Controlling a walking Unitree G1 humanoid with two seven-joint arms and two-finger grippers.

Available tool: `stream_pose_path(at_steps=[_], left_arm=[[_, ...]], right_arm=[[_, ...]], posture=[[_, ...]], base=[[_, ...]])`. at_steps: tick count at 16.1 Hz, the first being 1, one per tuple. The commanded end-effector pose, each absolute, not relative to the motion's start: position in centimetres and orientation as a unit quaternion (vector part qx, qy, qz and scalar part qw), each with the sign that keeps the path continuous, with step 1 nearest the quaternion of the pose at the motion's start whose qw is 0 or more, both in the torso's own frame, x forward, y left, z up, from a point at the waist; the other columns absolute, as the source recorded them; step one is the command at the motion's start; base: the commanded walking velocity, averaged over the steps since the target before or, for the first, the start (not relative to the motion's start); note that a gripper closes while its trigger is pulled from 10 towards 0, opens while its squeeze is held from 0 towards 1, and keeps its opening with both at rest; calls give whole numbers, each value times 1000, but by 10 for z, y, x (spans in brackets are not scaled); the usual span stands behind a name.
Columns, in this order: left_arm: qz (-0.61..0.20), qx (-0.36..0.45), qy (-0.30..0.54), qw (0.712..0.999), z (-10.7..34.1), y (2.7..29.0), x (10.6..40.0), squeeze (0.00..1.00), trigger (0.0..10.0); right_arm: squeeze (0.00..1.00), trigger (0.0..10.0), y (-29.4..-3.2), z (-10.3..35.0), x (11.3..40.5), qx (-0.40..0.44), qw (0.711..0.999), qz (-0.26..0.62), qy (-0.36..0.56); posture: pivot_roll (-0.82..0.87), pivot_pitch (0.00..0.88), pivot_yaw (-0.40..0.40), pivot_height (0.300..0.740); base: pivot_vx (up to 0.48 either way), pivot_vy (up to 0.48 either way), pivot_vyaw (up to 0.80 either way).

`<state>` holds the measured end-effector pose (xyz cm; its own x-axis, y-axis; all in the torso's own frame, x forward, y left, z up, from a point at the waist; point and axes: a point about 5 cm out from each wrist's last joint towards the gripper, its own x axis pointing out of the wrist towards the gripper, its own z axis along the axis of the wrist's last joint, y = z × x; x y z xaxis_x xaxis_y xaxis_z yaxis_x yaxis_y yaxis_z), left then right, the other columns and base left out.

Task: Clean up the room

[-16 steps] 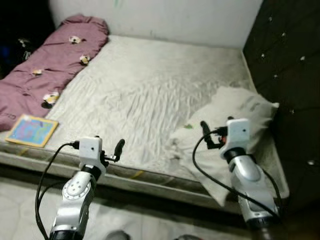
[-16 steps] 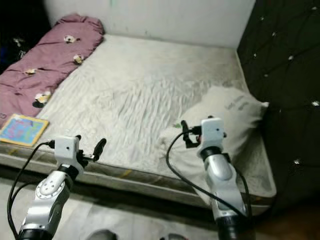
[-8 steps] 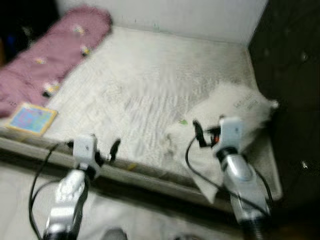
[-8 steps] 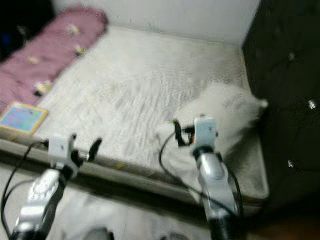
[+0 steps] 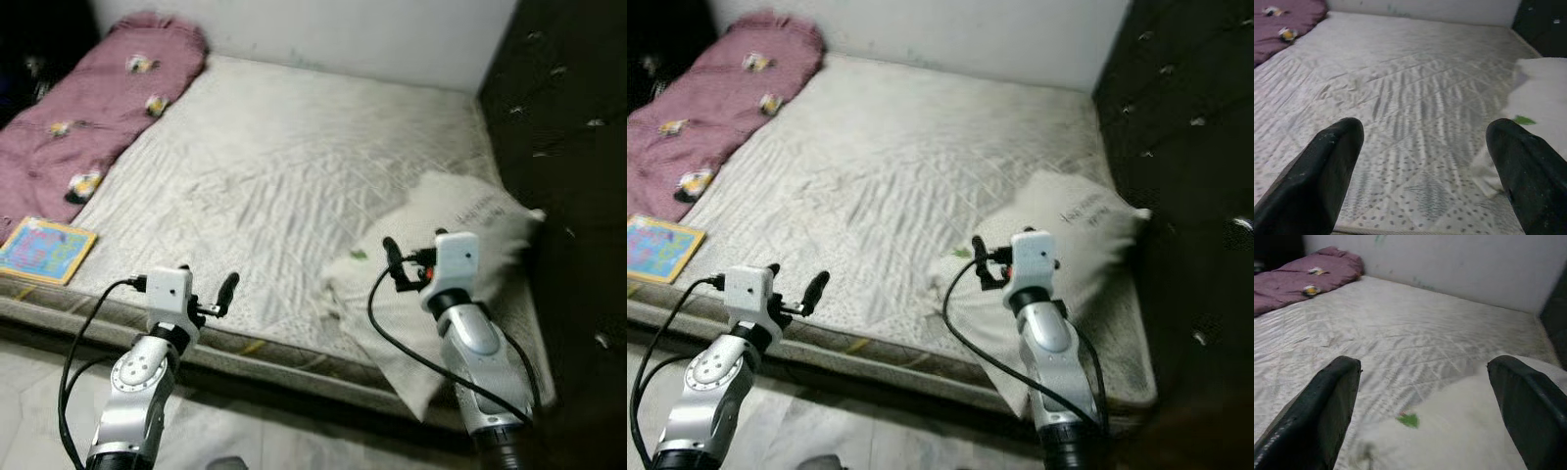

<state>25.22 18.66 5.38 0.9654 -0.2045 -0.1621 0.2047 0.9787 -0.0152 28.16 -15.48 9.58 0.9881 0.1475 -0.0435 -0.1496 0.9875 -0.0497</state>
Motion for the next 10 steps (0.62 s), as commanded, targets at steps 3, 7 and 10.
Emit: stream_pose_path(at_steps=[3, 7, 10], left_arm=[[-93, 6, 81, 992, 56, 188, 255, 0, 10000], [-95, 16, 80, 992, 56, 188, 256, 0, 10000], [-96, 15, 80, 992, 57, 188, 256, 0, 10000]], right_arm=[[0, 10000, -159, 100, 284, -32, 997, 65, 15], [0, 10000, -159, 100, 285, -33, 997, 67, 13], [0, 10000, -159, 101, 286, -33, 997, 68, 13]], posture=[[-21, 0, -36, 740], [-18, 0, -38, 740], [-19, 0, -38, 740]], base=[[89, 0, -690], [0, 0, -269], [0, -82, 0]])
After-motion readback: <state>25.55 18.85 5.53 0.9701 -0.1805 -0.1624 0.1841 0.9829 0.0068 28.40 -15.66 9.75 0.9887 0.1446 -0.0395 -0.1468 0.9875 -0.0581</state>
